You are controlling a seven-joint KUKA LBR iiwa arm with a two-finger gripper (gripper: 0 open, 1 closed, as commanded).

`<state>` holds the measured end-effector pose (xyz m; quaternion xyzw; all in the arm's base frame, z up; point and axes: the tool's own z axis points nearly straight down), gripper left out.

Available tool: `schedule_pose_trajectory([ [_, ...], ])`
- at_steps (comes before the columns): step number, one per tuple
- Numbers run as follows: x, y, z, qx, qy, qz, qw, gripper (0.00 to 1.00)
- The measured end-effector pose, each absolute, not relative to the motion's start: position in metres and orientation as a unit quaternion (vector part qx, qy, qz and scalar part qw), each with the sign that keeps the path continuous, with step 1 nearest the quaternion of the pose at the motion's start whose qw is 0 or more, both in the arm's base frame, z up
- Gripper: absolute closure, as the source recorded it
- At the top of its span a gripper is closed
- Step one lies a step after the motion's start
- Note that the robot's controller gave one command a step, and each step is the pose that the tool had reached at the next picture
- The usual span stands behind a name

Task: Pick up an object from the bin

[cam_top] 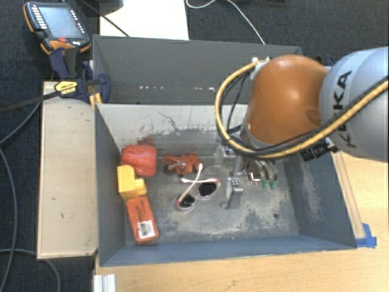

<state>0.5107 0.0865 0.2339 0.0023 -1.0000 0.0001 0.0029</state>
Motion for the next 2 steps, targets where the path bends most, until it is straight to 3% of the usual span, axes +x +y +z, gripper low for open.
schedule_pose_trajectory([
  [1, 0.512, 0.086, 0.239, 0.0, -1.0, 0.0, -0.002, 0.0],
  [2, 0.524, 0.095, 0.175, 0.082, -0.997, -0.001, -0.001, 0.0],
])
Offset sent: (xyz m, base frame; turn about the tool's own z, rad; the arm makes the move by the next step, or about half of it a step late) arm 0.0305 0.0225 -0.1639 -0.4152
